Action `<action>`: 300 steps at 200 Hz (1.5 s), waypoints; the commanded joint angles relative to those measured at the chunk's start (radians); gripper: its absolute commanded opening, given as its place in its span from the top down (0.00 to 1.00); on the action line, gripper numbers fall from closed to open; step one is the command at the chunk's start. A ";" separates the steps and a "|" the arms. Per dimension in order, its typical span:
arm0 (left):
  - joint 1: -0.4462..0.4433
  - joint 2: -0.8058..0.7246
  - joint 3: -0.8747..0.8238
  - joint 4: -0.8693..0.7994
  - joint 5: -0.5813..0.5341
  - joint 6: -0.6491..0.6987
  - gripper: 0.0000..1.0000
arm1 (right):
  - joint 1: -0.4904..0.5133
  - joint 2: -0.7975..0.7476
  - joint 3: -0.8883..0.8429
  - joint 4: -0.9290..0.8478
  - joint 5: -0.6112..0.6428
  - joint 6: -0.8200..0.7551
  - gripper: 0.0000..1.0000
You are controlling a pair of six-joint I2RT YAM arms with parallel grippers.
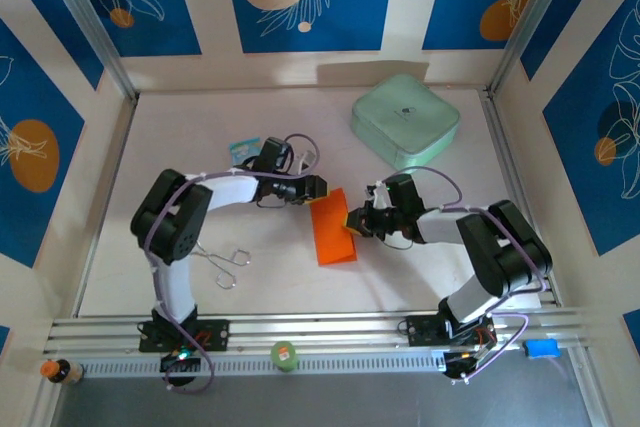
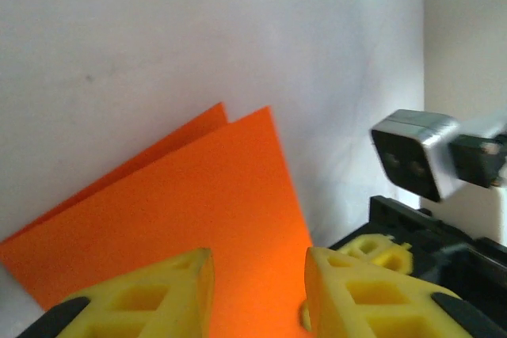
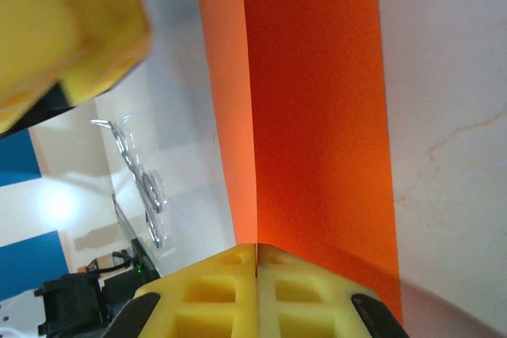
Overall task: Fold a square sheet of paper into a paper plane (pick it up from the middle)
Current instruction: Fold the triangle a second time at the center of the table.
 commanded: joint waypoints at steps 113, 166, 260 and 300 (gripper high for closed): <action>-0.498 -0.385 -0.376 0.207 -0.551 0.682 0.48 | 0.036 -0.057 0.122 -0.327 0.167 0.085 0.98; -0.648 -0.306 -0.361 0.208 -0.838 0.756 0.43 | 0.033 -0.058 0.122 -0.323 0.163 0.094 0.99; -0.702 -0.182 -0.257 0.144 -1.075 0.763 0.47 | 0.026 -0.061 0.111 -0.314 0.157 0.097 0.99; -0.703 -0.170 -0.246 0.140 -1.066 0.764 0.60 | 0.024 -0.061 0.108 -0.312 0.155 0.098 0.99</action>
